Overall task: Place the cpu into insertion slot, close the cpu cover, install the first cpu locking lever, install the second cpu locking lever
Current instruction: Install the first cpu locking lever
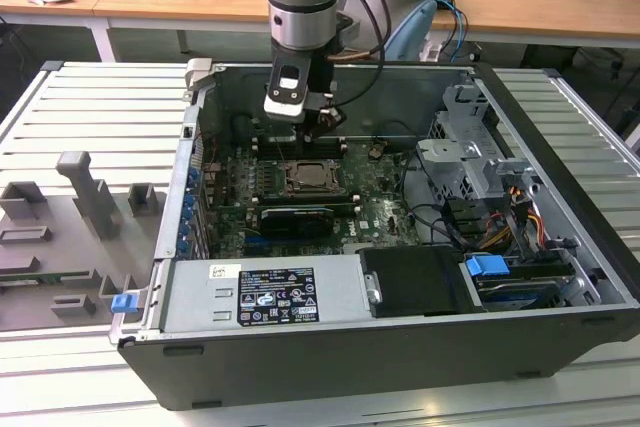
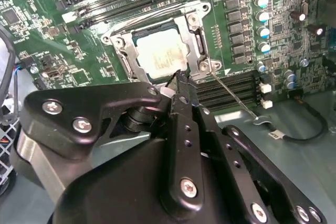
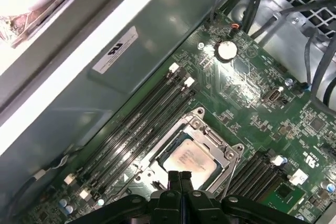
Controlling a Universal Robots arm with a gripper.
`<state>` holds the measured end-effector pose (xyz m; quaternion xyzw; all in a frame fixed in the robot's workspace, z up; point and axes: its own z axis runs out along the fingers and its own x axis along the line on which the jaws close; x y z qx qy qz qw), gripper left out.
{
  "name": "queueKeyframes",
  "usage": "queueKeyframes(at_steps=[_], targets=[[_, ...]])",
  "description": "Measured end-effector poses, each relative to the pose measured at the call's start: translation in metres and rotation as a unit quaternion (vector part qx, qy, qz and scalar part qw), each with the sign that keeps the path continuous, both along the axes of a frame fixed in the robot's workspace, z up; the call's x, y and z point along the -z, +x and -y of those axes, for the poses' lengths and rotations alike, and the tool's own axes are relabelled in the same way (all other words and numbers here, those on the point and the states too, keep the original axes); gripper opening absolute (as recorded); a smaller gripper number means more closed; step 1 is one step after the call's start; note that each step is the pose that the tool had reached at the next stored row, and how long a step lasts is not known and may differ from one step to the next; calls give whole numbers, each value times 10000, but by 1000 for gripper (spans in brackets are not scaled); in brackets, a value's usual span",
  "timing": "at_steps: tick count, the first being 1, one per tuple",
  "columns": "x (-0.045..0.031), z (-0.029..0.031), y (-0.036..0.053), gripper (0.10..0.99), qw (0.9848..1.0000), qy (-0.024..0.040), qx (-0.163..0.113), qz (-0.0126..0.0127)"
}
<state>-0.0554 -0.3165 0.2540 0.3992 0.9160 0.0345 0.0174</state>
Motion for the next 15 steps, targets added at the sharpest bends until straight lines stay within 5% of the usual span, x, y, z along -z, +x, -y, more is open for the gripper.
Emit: queueKeyframes(at_steps=[4, 10, 15], targets=[[-140, 0, 0, 106, 10000, 0, -5, 0], [-122, 0, -23, 106, 9995, -10, -331, -3], [-104, 0, -27, 106, 9969, -11, -790, -7]])
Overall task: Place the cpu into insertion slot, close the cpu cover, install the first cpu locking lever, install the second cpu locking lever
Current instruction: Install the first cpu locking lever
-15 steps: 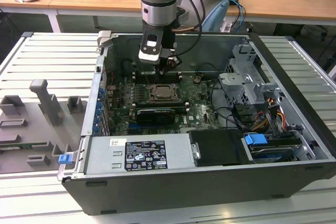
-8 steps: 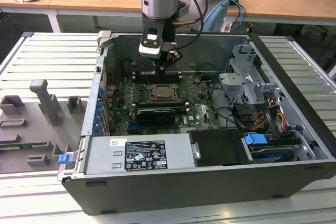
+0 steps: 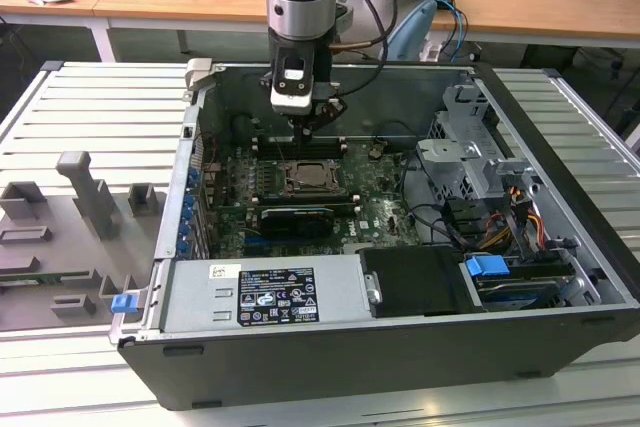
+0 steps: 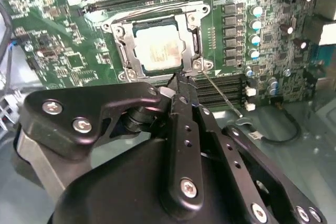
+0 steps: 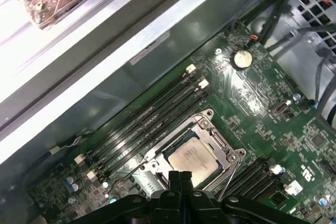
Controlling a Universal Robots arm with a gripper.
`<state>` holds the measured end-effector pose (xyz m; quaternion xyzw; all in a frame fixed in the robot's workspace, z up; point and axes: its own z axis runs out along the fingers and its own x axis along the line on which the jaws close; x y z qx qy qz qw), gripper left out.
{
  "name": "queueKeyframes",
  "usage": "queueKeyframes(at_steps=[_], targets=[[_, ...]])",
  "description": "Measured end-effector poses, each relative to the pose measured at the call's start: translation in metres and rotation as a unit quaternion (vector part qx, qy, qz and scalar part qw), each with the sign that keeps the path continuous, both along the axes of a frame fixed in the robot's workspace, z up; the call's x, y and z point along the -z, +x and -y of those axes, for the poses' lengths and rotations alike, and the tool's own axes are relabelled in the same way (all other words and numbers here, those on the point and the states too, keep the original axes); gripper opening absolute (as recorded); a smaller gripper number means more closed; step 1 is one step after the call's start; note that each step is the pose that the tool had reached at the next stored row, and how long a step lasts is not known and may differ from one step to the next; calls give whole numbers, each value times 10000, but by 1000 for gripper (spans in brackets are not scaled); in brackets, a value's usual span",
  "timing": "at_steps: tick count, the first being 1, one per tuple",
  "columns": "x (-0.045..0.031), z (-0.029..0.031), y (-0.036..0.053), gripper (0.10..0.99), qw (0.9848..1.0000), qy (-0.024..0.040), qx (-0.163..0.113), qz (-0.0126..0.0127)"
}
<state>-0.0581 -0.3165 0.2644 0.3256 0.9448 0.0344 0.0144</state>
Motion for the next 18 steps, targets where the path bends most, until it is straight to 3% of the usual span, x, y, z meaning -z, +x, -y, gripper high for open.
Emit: queueKeyframes(at_steps=[2, 4, 8, 13, 18], targets=[[3, 0, 0, 106, 9995, 0, -307, 0], [4, 0, 0, 106, 9990, 1, -437, 0], [13, 0, 0, 106, 9951, 1, -984, 0], [25, 0, 0, 106, 9878, 0, -1559, 0], [37, 0, 0, 106, 9767, 0, -2147, -1]])
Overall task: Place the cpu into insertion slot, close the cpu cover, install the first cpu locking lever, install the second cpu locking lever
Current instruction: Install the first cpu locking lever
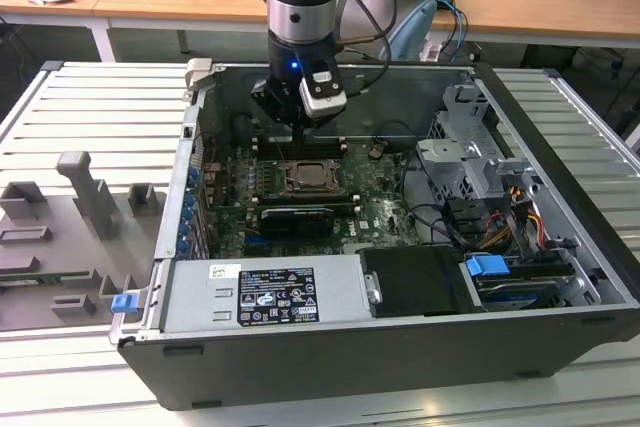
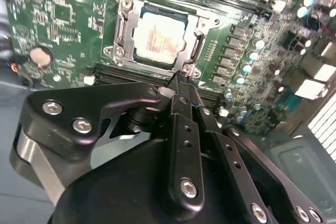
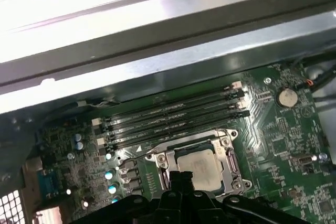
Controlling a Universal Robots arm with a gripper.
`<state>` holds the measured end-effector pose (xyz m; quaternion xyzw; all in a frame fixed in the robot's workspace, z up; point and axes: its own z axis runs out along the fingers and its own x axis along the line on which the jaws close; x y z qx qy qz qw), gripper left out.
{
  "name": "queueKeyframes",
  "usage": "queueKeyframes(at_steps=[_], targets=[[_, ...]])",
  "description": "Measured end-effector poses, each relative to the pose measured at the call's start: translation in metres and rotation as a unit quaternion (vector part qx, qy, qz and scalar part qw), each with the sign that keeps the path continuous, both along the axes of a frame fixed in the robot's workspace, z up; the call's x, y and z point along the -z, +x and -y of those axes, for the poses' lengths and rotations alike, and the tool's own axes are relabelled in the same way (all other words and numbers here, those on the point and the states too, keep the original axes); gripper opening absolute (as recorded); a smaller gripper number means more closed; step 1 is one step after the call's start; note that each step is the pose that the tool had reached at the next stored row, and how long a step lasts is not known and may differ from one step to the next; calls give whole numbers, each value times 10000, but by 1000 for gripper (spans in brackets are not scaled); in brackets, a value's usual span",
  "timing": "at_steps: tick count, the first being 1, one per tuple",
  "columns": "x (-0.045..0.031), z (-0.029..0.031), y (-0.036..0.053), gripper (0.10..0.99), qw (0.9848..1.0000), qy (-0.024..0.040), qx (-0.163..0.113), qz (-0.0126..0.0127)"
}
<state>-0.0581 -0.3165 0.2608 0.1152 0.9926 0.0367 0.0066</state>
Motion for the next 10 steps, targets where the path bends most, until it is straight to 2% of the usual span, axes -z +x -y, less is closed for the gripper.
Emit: queueKeyframes(at_steps=[4, 7, 8, 10], targets=[[4, 0, 0, 106, 9993, 1, -378, 1], [9, 0, 0, 106, 9979, 1, -653, 1], [12, 0, 0, 106, 9969, 1, -781, 2], [17, 0, -4, 106, 9962, 1, -874, 6]])
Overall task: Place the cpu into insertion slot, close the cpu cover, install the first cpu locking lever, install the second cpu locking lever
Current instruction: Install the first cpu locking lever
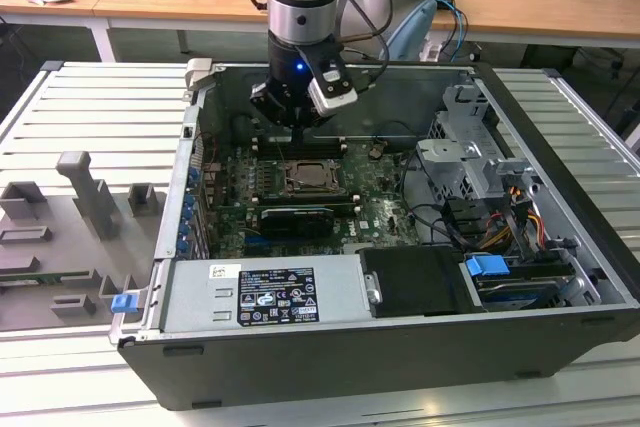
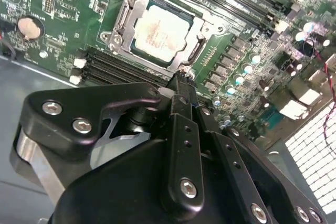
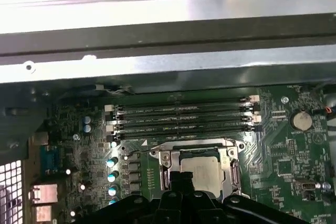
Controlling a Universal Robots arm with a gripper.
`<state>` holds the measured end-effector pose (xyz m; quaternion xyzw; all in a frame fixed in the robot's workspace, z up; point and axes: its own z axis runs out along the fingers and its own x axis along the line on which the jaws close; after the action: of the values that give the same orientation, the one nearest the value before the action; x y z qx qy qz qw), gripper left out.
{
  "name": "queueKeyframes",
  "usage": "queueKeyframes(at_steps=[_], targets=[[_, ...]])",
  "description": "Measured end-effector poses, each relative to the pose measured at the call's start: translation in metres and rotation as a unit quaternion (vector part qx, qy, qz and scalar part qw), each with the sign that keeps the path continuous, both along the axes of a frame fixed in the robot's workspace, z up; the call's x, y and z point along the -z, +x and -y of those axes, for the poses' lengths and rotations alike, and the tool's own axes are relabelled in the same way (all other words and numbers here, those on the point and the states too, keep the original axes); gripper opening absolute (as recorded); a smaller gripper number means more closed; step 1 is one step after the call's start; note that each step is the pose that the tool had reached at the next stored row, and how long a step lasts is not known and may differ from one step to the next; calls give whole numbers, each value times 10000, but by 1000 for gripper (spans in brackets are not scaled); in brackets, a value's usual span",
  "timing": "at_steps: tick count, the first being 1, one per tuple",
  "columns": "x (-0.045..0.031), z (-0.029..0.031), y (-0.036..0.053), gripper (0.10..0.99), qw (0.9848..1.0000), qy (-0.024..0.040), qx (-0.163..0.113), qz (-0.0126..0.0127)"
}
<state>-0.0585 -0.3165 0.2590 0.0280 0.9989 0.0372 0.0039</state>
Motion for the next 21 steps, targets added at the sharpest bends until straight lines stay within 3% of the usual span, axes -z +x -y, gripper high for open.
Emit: queueKeyframes(at_steps=[1, 2, 3, 9, 12, 17, 21], targets=[[6, 0, -46, 106, 10000, 0, -17, 6], [9, 0, -153, 106, 10000, 0, -18, 38], [9, 0, -214, 106, 10000, 0, -18, 52], [10, 0, -456, 106, 10000, 0, -18, 91], [10, -17, -536, 106, 9999, 0, -18, 106], [9, -188, -555, 106, 9999, 0, -62, 118], [15, -209, -499, 106, 9999, 1, -114, 119]])
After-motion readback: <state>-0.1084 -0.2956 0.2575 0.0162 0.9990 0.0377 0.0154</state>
